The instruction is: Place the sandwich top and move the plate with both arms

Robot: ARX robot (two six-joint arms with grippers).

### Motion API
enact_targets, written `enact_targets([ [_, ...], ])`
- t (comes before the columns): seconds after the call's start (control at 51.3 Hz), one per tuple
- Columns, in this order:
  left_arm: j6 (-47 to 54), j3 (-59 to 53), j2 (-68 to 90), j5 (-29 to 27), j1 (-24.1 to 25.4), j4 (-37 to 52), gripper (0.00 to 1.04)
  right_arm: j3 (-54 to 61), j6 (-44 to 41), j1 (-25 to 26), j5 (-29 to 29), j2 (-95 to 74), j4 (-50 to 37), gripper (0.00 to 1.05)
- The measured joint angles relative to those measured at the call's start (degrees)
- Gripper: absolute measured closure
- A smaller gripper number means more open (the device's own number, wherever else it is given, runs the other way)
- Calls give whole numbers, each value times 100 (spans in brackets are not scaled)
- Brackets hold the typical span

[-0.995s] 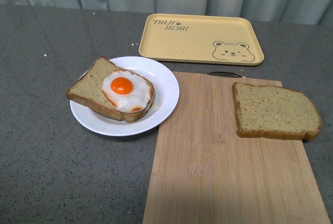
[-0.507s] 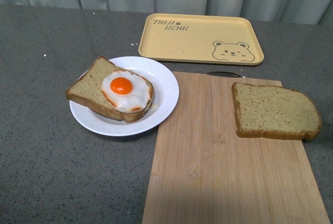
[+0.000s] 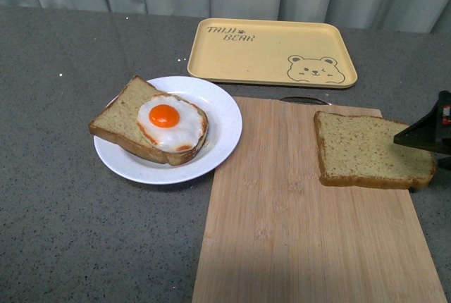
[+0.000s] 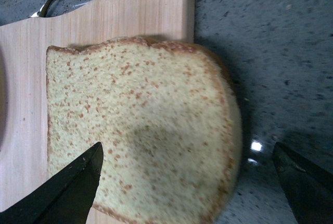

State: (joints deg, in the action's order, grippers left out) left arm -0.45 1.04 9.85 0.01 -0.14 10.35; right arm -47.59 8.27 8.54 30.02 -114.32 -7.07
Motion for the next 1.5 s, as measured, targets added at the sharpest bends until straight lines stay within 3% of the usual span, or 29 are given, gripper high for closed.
enact_targets([
  [0.39, 0, 0, 0, -2, 0, 0, 7, -466, 319, -232, -146, -415, 411, 63],
  [0.566, 0, 0, 0, 0, 0, 0, 7, -341, 437, -273, -238, -13, 398, 95],
  [0.624, 0, 0, 0, 0, 0, 0, 7, -256, 564, -323, -177, 199, 295, 101],
  [0.741, 0, 0, 0, -2, 0, -2, 7, -79, 949, -455, 39, 557, -63, 102],
  [0.956, 0, 0, -2, 0, 0, -2, 7, 284, 2317, -1078, 636, 955, -1565, 102],
  [1.17, 0, 0, -2, 0, 0, -2, 7, 184, 4072, -1965, 393, 319, -3407, 102],
  [1.287, 0, 0, -2, 0, 0, -2, 7, -293, 4771, -2503, 243, -247, -3630, 102],
  [1.502, 0, 0, -2, 0, 0, -2, 7, -938, 5123, -3040, 243, -785, -3604, 102],
])
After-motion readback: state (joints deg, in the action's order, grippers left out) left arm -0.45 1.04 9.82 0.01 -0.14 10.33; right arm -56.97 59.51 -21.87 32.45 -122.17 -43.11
